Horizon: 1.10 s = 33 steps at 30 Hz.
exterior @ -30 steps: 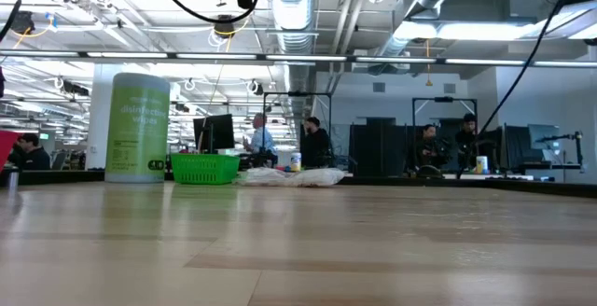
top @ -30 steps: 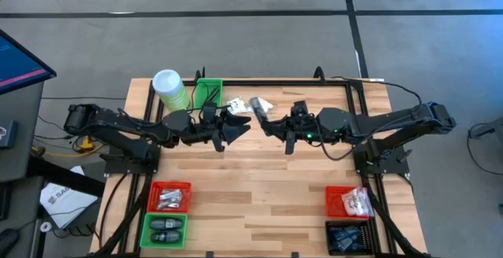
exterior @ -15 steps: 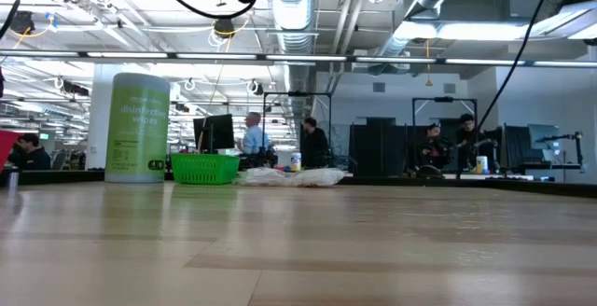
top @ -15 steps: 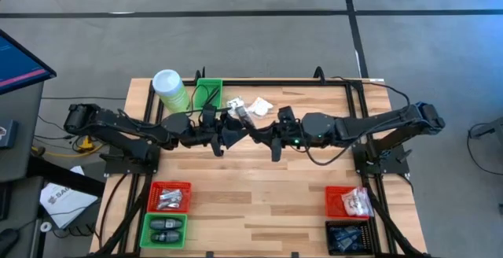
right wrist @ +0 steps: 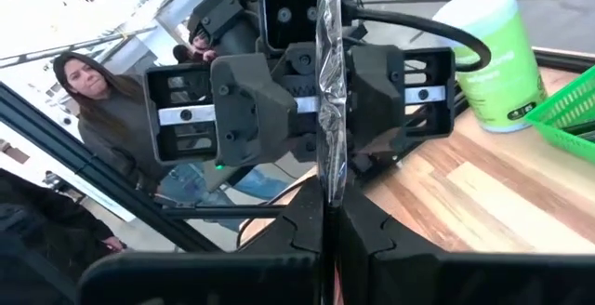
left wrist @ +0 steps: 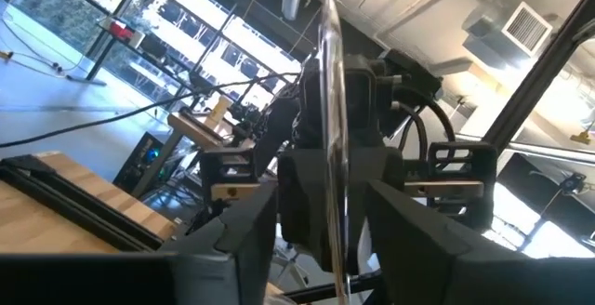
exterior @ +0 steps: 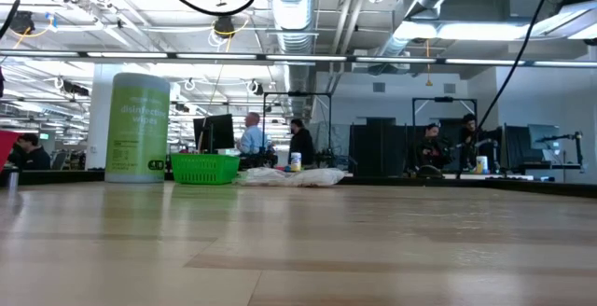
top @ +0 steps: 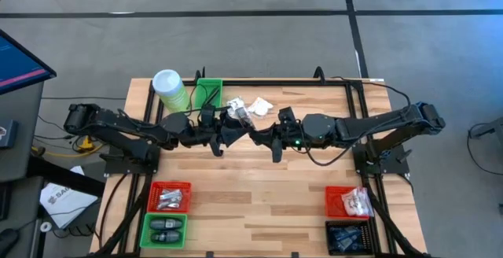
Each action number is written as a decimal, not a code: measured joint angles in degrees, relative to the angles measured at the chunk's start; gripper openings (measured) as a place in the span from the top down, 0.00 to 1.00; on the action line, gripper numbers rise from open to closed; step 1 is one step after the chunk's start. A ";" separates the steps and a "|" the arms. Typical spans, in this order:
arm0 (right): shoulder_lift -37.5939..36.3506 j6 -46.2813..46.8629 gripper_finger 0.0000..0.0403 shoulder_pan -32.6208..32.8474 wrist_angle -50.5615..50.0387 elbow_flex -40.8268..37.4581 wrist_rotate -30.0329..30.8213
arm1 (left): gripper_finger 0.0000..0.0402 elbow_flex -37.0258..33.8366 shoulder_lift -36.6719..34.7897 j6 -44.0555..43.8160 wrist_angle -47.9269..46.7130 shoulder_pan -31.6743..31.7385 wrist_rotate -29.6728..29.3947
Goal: Pick & Place Travel size toiletries
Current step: Put the black comb into the top green bin
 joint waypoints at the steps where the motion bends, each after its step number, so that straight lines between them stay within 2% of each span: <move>1: 0.00 0.13 1.00 -0.02 0.00 0.00 -0.01 | 0.62 0.00 0.00 0.02 0.18 0.00 0.00; 17: -0.07 2.43 1.00 -1.16 0.26 0.00 -1.21 | 0.97 0.00 0.00 0.61 1.66 0.17 -0.06; 26: -0.09 3.28 0.97 -1.57 0.24 0.00 -3.72 | 0.99 0.00 0.00 0.33 1.79 -0.31 0.47; 33: -0.09 3.10 0.82 -1.48 0.25 0.00 -5.95 | 0.99 0.00 0.00 0.66 1.77 -1.35 0.48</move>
